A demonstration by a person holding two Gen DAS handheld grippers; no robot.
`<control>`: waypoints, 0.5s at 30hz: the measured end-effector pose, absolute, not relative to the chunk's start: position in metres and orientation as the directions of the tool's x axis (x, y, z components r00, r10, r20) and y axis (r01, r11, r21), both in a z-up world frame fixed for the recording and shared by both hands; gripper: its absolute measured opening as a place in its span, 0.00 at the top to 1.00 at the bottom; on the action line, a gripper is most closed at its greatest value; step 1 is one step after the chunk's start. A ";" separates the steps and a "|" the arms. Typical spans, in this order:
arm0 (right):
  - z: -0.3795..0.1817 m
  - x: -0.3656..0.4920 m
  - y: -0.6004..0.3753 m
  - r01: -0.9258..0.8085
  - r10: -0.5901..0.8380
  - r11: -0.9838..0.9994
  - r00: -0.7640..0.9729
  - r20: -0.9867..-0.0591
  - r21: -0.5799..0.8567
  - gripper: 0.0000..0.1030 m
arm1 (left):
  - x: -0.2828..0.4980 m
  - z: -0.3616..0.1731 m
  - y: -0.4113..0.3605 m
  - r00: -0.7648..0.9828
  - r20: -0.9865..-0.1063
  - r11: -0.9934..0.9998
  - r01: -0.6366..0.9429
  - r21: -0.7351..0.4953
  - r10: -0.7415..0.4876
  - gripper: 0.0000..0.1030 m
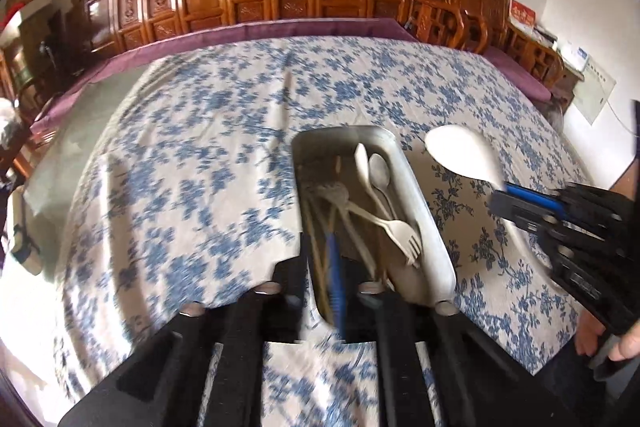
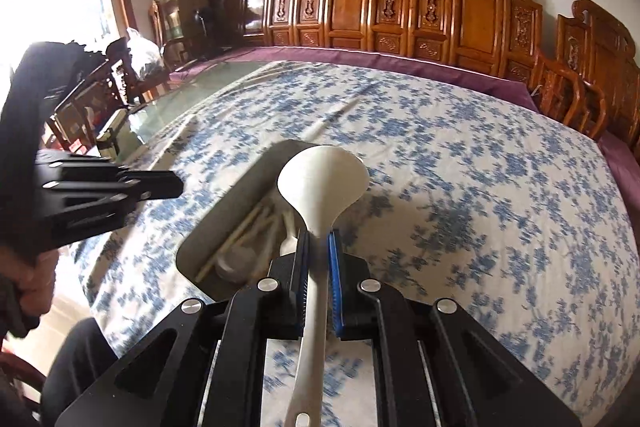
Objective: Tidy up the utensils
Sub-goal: 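Lower the metal fork into the tray and open the left gripper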
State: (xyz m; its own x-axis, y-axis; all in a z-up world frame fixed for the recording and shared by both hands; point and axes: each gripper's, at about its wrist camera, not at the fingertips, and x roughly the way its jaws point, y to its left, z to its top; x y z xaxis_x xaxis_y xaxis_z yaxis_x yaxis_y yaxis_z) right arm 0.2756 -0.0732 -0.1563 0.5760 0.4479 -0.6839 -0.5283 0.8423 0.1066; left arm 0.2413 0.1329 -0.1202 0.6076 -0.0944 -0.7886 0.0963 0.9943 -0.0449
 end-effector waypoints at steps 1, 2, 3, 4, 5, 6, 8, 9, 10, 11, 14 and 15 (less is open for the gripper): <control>-0.157 0.278 -0.068 -0.530 0.454 0.840 0.569 -0.686 0.117 0.90 | 0.234 -0.117 0.137 0.619 -0.780 0.995 0.087 -0.044 -0.088 0.75; -0.157 0.280 -0.064 -0.531 0.459 0.838 0.563 -0.687 0.125 0.90 | 0.229 -0.114 0.140 0.626 -0.775 0.996 0.083 -0.041 -0.084 0.74; -0.158 0.282 -0.060 -0.531 0.460 0.837 0.558 -0.691 0.129 0.90 | 0.222 -0.113 0.143 0.633 -0.770 0.997 0.073 -0.035 -0.074 0.73; -0.158 0.283 -0.056 -0.532 0.460 0.837 0.553 -0.694 0.131 0.90 | 0.218 -0.112 0.145 0.637 -0.768 0.997 0.067 -0.034 -0.069 0.72; -0.159 0.285 -0.052 -0.533 0.459 0.836 0.549 -0.698 0.131 0.90 | 0.213 -0.112 0.148 0.642 -0.764 0.998 0.059 -0.036 -0.066 0.69; -0.161 0.286 -0.048 -0.532 0.454 0.837 0.548 -0.702 0.127 0.90 | 0.210 -0.112 0.149 0.644 -0.762 0.998 0.053 -0.039 -0.064 0.65; -0.165 0.289 -0.041 -0.531 0.447 0.839 0.540 -0.713 0.123 0.90 | 0.204 -0.113 0.153 0.653 -0.755 0.998 0.040 -0.043 -0.059 0.60; -0.166 0.290 -0.039 -0.530 0.444 0.839 0.538 -0.717 0.123 0.90 | 0.203 -0.113 0.154 0.655 -0.754 0.998 0.038 -0.044 -0.058 0.59; -0.168 0.292 -0.037 -0.528 0.441 0.840 0.535 -0.720 0.122 0.90 | 0.202 -0.113 0.156 0.657 -0.752 0.998 0.035 -0.045 -0.057 0.59; -0.169 0.293 -0.035 -0.526 0.437 0.842 0.533 -0.725 0.120 0.90 | 0.201 -0.113 0.158 0.659 -0.750 0.998 0.029 -0.049 -0.056 0.57; -0.174 0.300 -0.029 -0.519 0.427 0.846 0.526 -0.736 0.120 0.90 | 0.200 -0.113 0.162 0.666 -0.744 0.998 0.015 -0.064 -0.058 0.51; -0.175 0.302 -0.027 -0.517 0.425 0.847 0.521 -0.740 0.123 0.90 | 0.200 -0.114 0.164 0.665 -0.744 0.998 0.013 -0.067 -0.059 0.49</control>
State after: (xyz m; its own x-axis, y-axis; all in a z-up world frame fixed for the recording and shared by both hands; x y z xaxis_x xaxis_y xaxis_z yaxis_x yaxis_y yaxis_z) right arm 0.3025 -0.0272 -0.1753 0.5213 0.4249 -0.7401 -0.5167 0.8473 0.1226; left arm 0.1997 0.1637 -0.1136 0.6654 -0.0587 -0.7441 0.0135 0.9977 -0.0667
